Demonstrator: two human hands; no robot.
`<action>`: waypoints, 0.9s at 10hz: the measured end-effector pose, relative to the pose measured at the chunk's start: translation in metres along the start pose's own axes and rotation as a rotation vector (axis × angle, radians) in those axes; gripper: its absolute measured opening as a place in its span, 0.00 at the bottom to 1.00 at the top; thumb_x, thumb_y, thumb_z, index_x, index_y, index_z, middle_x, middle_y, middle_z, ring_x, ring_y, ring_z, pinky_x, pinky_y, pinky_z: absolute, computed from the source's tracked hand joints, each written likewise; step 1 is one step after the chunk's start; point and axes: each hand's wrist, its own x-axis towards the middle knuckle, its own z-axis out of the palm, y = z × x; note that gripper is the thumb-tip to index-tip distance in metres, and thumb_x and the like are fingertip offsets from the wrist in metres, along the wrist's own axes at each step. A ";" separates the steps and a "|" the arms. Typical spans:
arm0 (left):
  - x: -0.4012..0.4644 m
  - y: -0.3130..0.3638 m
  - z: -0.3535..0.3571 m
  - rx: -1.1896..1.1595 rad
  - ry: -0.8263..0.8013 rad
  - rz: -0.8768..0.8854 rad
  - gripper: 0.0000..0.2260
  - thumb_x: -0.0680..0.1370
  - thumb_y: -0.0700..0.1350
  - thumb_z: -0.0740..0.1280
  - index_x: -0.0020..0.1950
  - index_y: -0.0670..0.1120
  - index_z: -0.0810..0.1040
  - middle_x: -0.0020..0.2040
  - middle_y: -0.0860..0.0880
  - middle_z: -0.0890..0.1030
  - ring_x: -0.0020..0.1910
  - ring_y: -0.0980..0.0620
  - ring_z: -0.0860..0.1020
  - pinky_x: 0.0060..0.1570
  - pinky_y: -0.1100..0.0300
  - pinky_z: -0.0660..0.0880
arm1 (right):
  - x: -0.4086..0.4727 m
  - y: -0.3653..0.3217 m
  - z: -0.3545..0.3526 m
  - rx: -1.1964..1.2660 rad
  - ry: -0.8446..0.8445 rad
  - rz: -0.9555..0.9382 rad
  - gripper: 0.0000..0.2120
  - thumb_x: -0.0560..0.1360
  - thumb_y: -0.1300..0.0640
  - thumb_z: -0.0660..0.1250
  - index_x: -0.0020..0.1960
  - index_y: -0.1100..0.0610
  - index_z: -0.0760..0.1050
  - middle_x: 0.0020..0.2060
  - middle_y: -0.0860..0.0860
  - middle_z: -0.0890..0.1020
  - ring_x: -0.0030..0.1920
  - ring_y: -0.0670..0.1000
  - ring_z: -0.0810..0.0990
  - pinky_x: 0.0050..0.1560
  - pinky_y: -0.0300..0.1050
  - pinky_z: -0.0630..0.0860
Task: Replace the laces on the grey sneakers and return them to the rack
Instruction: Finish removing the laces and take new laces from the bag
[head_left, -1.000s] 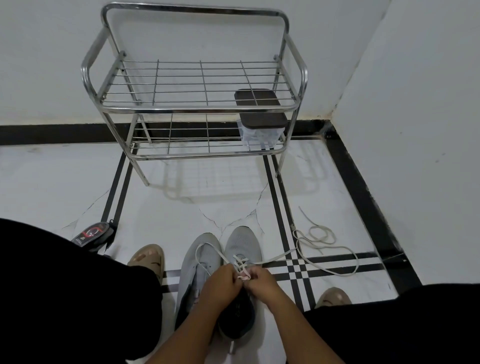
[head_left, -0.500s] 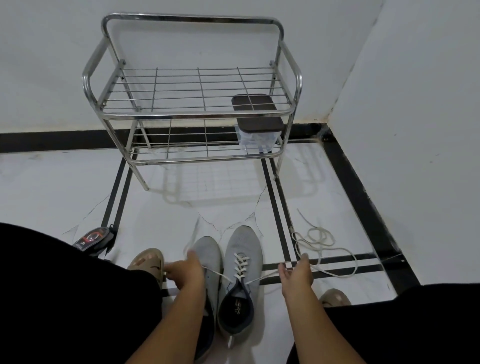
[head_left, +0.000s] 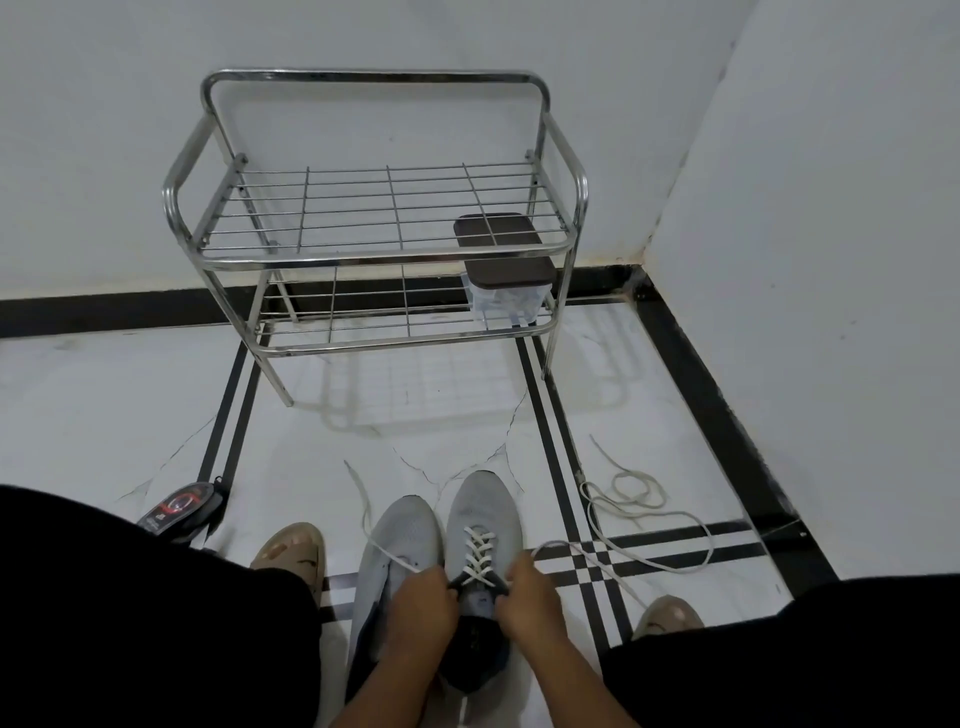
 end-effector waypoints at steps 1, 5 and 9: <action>0.002 -0.019 -0.009 -0.116 0.012 -0.189 0.15 0.79 0.41 0.62 0.65 0.40 0.75 0.58 0.42 0.80 0.57 0.44 0.79 0.53 0.59 0.76 | 0.011 0.012 -0.013 0.226 0.059 0.272 0.13 0.71 0.59 0.67 0.55 0.57 0.73 0.52 0.57 0.81 0.53 0.58 0.80 0.51 0.46 0.78; -0.001 0.024 0.011 0.252 0.204 0.369 0.11 0.80 0.48 0.57 0.61 0.52 0.70 0.63 0.53 0.73 0.61 0.50 0.70 0.55 0.57 0.66 | 0.019 0.009 -0.005 0.245 -0.078 0.056 0.07 0.69 0.63 0.72 0.39 0.54 0.75 0.39 0.53 0.81 0.45 0.57 0.82 0.49 0.53 0.81; 0.022 0.006 -0.041 -1.223 -0.156 -0.365 0.22 0.83 0.46 0.52 0.34 0.38 0.74 0.22 0.46 0.72 0.22 0.50 0.73 0.32 0.59 0.72 | 0.023 0.014 -0.005 0.359 -0.051 0.150 0.05 0.68 0.61 0.72 0.39 0.54 0.77 0.41 0.53 0.83 0.46 0.55 0.83 0.49 0.57 0.82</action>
